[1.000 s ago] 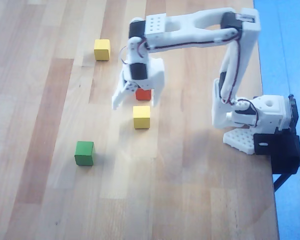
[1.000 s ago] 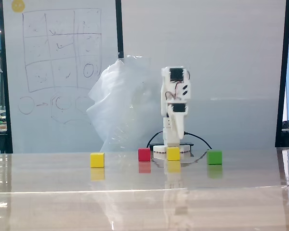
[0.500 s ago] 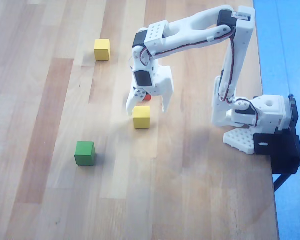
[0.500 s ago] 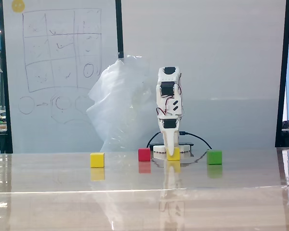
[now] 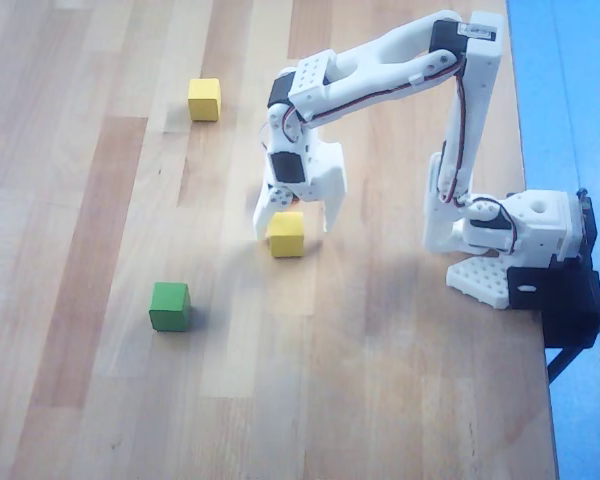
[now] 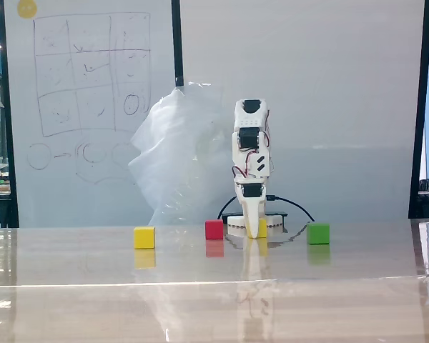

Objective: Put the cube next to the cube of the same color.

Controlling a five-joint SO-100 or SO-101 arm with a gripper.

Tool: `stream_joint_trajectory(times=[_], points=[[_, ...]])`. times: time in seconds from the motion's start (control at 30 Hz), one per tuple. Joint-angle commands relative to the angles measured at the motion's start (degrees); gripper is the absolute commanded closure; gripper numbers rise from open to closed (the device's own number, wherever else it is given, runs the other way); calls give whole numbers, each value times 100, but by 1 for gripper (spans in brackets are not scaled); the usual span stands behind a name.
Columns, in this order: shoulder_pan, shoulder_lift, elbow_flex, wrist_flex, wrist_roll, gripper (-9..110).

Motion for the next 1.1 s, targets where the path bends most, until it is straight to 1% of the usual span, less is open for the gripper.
stream_joint_trajectory(times=[0.0, 0.13, 0.17, 0.2, 0.27, 0.43, 0.53, 0.8, 0.93, 1.07], points=[[35, 35, -193, -132, 211, 77], [35, 44, -765, 70, 448, 100], [26, 62, -984, 193, 466, 103], [18, 132, -1230, 352, 466, 103], [-70, 352, -1784, 861, 457, 99], [-255, 967, -3375, 2294, 431, 102], [-141, 1011, -4245, 2672, 220, 101], [756, -193, -5748, 2268, -1617, 102], [1494, -721, -6293, 1925, -2118, 102], [2171, -1354, -6671, 1441, -2373, 102]])
